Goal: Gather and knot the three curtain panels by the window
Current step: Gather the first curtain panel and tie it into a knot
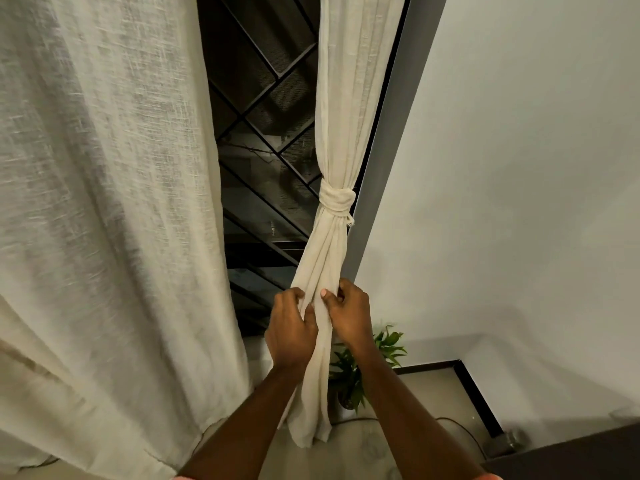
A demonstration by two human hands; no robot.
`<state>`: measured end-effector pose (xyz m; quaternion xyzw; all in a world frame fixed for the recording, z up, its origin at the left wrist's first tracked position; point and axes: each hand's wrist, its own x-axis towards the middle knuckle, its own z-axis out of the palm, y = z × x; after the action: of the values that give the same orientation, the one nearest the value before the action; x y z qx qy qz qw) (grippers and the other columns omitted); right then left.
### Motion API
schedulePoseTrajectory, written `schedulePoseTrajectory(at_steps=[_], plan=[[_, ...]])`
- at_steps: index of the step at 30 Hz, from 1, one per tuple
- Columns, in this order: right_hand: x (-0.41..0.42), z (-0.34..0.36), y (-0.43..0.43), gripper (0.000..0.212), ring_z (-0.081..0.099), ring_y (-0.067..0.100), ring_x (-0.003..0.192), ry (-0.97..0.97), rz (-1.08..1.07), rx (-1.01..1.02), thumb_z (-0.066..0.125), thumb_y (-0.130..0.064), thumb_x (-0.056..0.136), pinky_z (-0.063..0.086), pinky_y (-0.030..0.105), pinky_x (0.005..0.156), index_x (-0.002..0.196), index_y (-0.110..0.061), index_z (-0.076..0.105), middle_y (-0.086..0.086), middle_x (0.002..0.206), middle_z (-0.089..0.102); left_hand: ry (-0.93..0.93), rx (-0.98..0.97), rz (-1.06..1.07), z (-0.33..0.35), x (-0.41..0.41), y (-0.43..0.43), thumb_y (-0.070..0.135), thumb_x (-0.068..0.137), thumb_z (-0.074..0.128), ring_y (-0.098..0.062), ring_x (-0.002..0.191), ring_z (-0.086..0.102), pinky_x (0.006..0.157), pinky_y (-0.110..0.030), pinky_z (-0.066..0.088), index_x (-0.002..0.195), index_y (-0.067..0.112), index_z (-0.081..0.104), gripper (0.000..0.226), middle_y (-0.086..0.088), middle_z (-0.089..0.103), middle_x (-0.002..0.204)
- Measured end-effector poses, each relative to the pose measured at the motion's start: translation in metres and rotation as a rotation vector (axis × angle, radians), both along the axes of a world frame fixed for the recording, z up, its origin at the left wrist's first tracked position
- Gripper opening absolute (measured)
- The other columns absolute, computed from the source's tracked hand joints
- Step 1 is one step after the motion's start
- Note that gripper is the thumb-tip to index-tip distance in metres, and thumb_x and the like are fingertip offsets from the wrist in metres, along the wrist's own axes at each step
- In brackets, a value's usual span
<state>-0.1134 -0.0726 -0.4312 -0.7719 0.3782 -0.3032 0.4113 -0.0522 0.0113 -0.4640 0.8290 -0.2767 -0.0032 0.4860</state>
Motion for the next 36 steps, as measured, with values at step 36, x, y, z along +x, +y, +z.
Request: schedulePoseTrajectory(at_steps=[36], plan=[[-0.002,0.001,0.011,0.027,0.068,0.021,0.086,0.138,-0.112,-0.149,0.055,-0.033,0.094,0.056,0.034,0.080,0.109,-0.013,0.064,0.005,0.099,0.071,-0.025,0.023,-0.049,-0.002,0.001,0.006,0.031,0.093,0.056,-0.020,0.113,0.058,0.088,-0.034,0.047,0.113,0.015,0.066,0.027,0.002,0.054,0.135]])
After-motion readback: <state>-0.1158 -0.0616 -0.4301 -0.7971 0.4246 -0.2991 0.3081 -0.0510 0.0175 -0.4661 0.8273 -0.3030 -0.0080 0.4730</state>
